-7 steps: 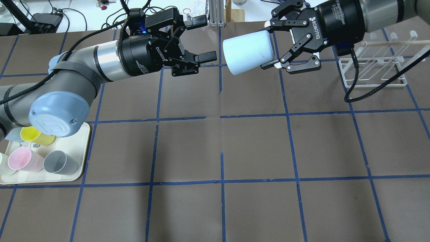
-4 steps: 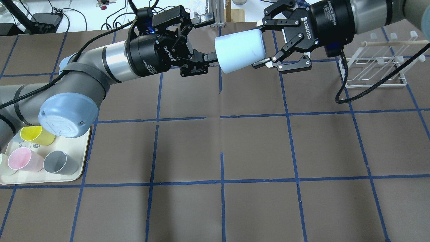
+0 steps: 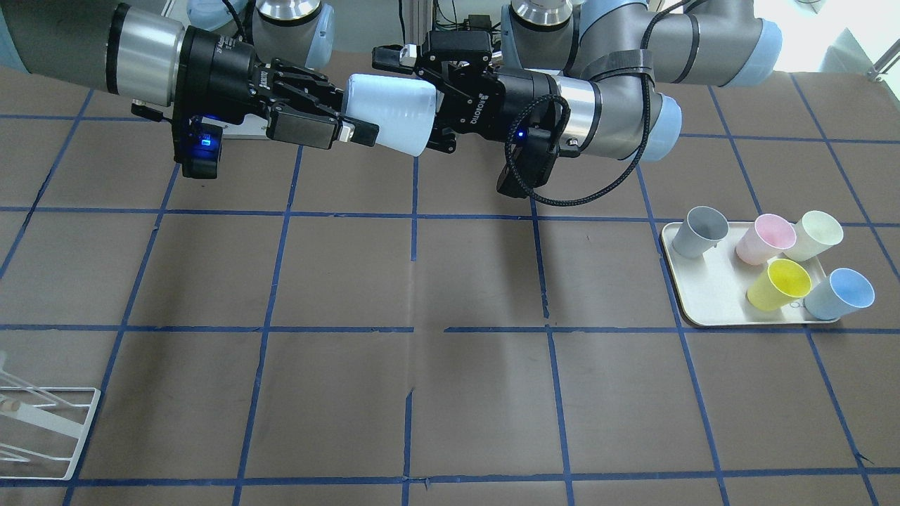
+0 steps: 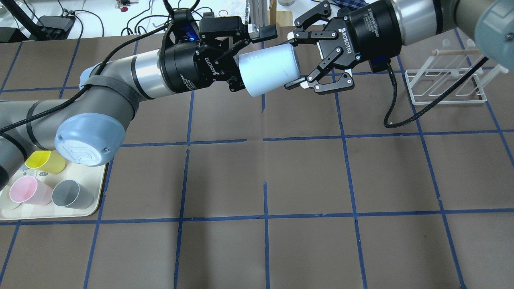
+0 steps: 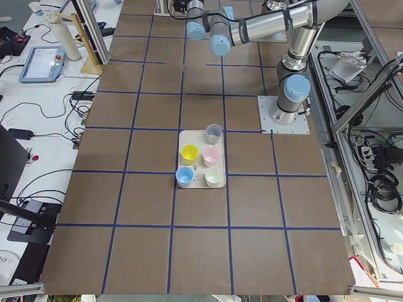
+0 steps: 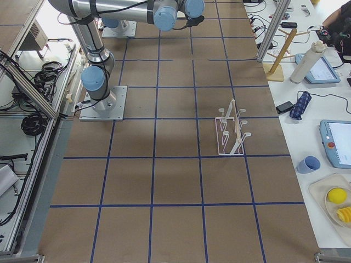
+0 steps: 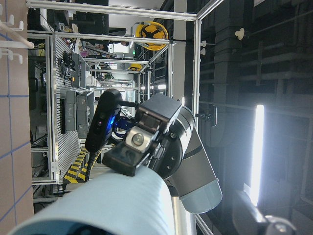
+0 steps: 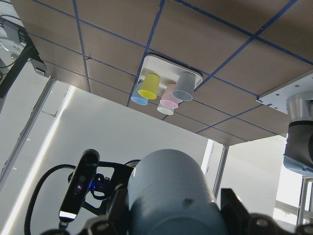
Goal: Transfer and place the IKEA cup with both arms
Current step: 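Grasp the cup with the left gripper, then open and withdraw the right gripper, then carry the cup with the left gripper down toward the white tray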
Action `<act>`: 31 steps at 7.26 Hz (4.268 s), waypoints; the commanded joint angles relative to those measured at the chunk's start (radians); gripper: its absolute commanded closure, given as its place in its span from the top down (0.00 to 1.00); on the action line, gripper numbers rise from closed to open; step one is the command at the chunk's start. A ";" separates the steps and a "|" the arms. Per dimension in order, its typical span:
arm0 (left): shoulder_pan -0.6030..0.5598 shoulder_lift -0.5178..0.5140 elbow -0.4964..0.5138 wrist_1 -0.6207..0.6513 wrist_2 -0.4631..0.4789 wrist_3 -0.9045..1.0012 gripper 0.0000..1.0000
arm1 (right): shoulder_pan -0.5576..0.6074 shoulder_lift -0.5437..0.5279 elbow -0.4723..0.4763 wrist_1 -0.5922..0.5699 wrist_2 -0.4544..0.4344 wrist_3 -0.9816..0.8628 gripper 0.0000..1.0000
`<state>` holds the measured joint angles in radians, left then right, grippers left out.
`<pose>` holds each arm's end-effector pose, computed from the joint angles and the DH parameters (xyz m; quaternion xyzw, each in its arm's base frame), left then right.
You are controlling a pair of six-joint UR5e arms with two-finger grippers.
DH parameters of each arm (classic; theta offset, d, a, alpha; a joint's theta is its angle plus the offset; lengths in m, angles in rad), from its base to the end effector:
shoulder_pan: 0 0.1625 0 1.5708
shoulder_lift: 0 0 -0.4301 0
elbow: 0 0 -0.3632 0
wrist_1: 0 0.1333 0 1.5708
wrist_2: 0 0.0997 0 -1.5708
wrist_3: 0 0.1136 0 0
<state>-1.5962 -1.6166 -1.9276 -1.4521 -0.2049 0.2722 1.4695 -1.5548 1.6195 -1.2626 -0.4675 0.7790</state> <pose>-0.2560 -0.4497 0.4441 0.0159 -0.6341 0.0059 0.7731 0.1887 -0.4650 0.4851 0.4445 0.7157 0.3201 0.4332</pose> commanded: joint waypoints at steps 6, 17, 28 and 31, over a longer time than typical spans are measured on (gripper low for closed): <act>0.059 0.029 0.012 0.033 0.143 -0.172 0.00 | -0.014 0.047 -0.073 -0.181 -0.249 0.005 1.00; 0.185 0.020 0.225 0.227 1.412 -0.441 0.00 | 0.158 0.055 -0.067 -0.340 -1.223 -0.638 1.00; 0.542 -0.189 0.180 0.098 1.828 0.315 0.00 | 0.158 0.035 -0.069 -0.389 -1.217 -0.822 1.00; 0.549 -0.252 0.157 0.171 1.825 0.315 0.00 | 0.158 0.033 -0.067 -0.389 -1.221 -0.819 1.00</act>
<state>-1.0505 -1.8429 -1.7607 -1.3055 1.6200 0.5868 1.6275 -1.5214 1.5511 -1.6520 -1.6894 -0.0416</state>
